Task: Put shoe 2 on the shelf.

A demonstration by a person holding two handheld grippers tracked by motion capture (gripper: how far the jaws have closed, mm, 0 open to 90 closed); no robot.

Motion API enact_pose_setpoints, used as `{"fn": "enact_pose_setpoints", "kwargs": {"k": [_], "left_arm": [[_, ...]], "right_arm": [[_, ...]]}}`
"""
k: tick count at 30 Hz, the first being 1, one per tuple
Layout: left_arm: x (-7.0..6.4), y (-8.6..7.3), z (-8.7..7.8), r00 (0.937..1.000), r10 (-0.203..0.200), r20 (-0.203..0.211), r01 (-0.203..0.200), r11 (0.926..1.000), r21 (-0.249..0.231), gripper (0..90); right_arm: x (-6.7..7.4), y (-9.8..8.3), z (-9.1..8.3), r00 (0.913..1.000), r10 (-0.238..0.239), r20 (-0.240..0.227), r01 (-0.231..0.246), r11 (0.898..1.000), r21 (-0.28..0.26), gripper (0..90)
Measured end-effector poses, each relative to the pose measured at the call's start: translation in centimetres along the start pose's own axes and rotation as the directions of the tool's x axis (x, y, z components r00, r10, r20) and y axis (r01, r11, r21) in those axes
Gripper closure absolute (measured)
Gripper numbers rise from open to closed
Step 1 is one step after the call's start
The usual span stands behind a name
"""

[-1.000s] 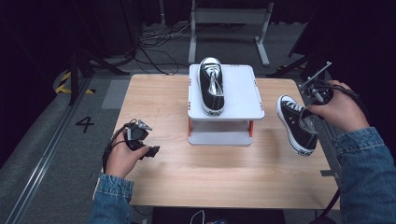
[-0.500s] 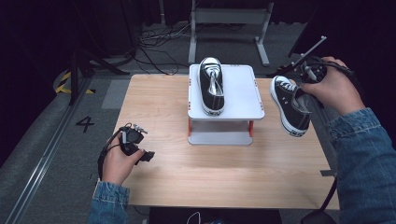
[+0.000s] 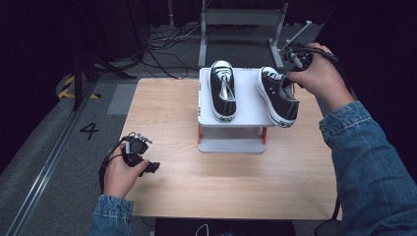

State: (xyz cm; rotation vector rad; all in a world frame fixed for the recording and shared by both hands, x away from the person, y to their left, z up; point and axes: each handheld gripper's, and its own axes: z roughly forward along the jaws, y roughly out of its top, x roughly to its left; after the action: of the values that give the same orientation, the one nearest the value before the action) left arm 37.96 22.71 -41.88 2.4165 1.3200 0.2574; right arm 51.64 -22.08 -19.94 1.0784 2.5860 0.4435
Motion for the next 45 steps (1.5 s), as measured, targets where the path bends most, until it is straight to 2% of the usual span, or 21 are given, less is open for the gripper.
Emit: {"fn": "enact_pose_setpoints", "kwargs": {"k": [7,10,15,19,24,25,26,28,35,40,43,45], "left_arm": [[-0.1,0.5,0.2,0.9999,0.006,0.010,-0.006,1.0000,-0.002,18.2],[-0.1,0.6,0.1,0.9998,0.010,0.018,-0.009,0.9999,-0.012,18.2],[0.1,0.6,0.0,0.9996,0.012,0.024,-0.012,0.9997,-0.019,18.2],[0.3,0.6,0.0,0.9996,0.012,0.026,-0.011,0.9997,-0.023,18.2],[0.4,0.6,0.0,0.9997,0.006,0.026,-0.005,0.9997,-0.024,18.2],[0.3,0.6,-0.1,0.9996,0.006,0.026,-0.006,0.9997,-0.024,18.2],[0.3,0.6,-0.1,0.9996,0.010,0.025,-0.009,0.9997,-0.024,18.2],[0.3,0.6,0.0,0.9995,0.015,0.026,-0.014,0.9996,-0.024,18.2],[0.2,0.7,0.1,0.9995,0.010,0.030,-0.010,0.9998,-0.017,18.2],[0.2,0.8,0.1,0.9996,0.011,0.028,-0.010,0.9998,-0.017,18.2],[0.1,0.8,0.1,0.9996,0.011,0.025,-0.011,0.9998,-0.017,18.2],[0.1,0.8,0.1,0.9995,0.010,0.031,-0.009,0.9998,-0.018,18.2]], "right_arm": [[0.8,2.6,1.3,0.9999,0.003,0.012,-0.003,1.000,-0.003,80.0],[1.2,3.9,2.1,0.9992,-0.002,0.040,0.002,1.000,-0.005,79.9],[1.4,5.2,3.2,0.9987,-0.001,0.051,0.002,1.000,-0.007,80.0],[1.6,6.0,4.3,0.9968,-0.015,0.079,0.015,1.000,-0.004,79.9],[2.1,6.4,5.1,0.9951,-0.031,0.094,0.032,0.999,-0.010,79.8],[2.2,6.4,5.3,0.9958,-0.039,0.083,0.040,0.999,-0.013,79.7],[2.6,6.5,5.6,0.9940,-0.063,0.089,0.064,0.998,-0.008,79.6],[2.9,6.5,5.7,0.9929,-0.080,0.088,0.081,0.997,-0.005,79.4],[3.4,6.4,5.5,0.9953,-0.078,0.057,0.079,0.997,-0.014,78.4],[3.7,6.2,5.6,0.9927,-0.102,0.064,0.103,0.995,-0.015,77.8],[3.6,5.9,5.7,0.9916,-0.116,0.057,0.117,0.993,-0.027,74.1],[3.6,5.7,5.7,0.9923,-0.115,0.048,0.116,0.993,-0.037,64.4]]}}
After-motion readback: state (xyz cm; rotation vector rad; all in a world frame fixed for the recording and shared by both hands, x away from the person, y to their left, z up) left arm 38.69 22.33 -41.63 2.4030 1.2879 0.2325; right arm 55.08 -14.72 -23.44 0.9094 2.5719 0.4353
